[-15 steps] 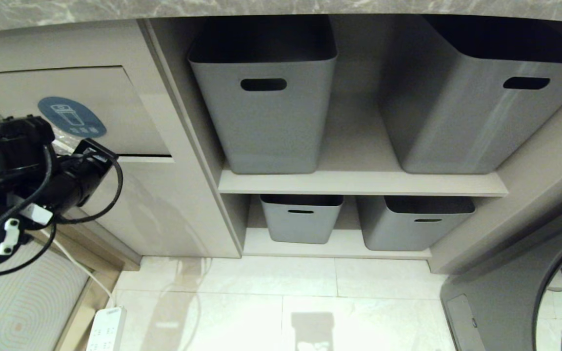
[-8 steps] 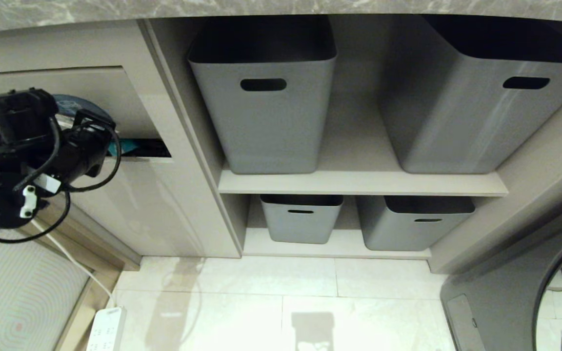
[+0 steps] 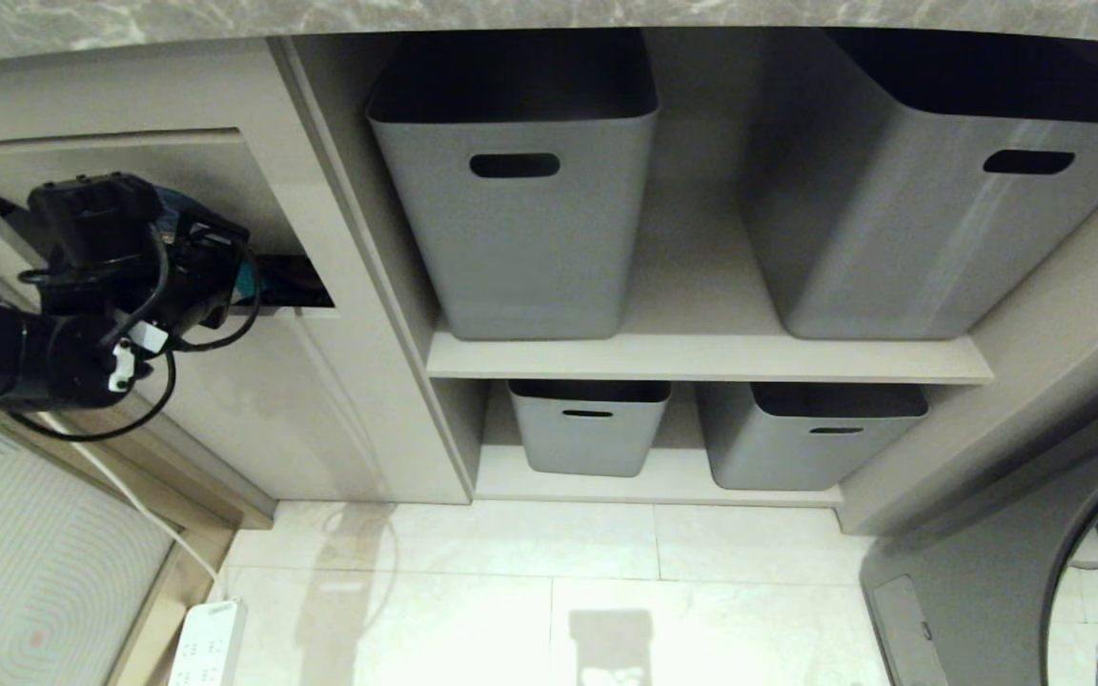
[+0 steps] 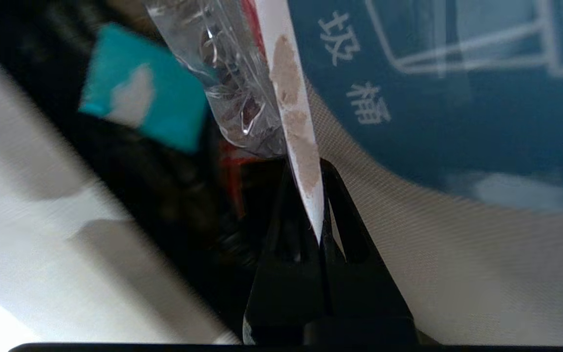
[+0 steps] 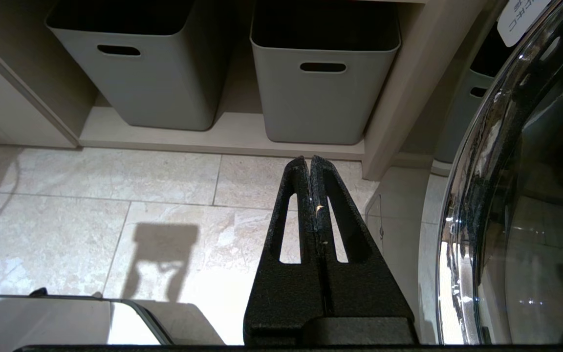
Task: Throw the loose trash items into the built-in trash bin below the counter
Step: Put the garbage in the trash can
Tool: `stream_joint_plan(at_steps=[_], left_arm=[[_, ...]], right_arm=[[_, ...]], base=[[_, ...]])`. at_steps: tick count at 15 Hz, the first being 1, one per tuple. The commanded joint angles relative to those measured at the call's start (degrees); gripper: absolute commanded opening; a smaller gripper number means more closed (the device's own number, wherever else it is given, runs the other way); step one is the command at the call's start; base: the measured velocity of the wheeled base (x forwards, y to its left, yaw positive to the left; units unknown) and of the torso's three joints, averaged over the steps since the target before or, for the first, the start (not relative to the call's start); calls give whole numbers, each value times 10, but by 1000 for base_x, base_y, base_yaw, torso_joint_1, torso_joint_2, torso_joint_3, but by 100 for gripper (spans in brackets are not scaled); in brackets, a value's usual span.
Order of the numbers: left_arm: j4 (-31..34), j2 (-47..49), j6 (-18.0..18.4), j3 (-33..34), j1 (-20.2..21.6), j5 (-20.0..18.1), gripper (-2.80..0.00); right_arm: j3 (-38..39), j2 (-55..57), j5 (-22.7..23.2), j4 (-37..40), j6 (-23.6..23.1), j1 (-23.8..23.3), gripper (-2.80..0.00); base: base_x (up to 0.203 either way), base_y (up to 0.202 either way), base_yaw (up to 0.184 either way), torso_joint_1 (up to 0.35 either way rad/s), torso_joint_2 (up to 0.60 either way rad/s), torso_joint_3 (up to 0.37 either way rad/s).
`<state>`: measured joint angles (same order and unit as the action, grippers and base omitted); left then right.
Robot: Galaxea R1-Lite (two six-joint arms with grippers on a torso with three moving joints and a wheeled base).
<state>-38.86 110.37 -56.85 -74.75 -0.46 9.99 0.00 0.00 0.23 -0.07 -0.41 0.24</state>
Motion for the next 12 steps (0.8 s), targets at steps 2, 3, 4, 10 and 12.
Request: stream_joint_plan(at_steps=[2, 3, 4, 10, 12], left_arm=[[-2, 24, -9, -37, -1, -1, -280], [-2, 30, -8, -45, -1, -1, -280], [-2, 35, -8, -54, -1, -1, -280], [0, 76, -5, -100, -2, -3, -280], [10, 77, -5, -102, -2, -6, -280]], right_arm=[[0, -1, 0, 0, 0, 0, -280], [0, -1, 0, 0, 0, 0, -280], [0, -1, 0, 0, 0, 0, -280], [0, -1, 0, 0, 0, 0, -280], [0, -1, 0, 0, 0, 0, -280]], base=[[0, 0, 0, 0, 0, 0], [0, 0, 0, 0, 0, 0], [0, 0, 0, 0, 0, 0], [0, 0, 0, 0, 0, 0], [0, 0, 0, 0, 0, 0]])
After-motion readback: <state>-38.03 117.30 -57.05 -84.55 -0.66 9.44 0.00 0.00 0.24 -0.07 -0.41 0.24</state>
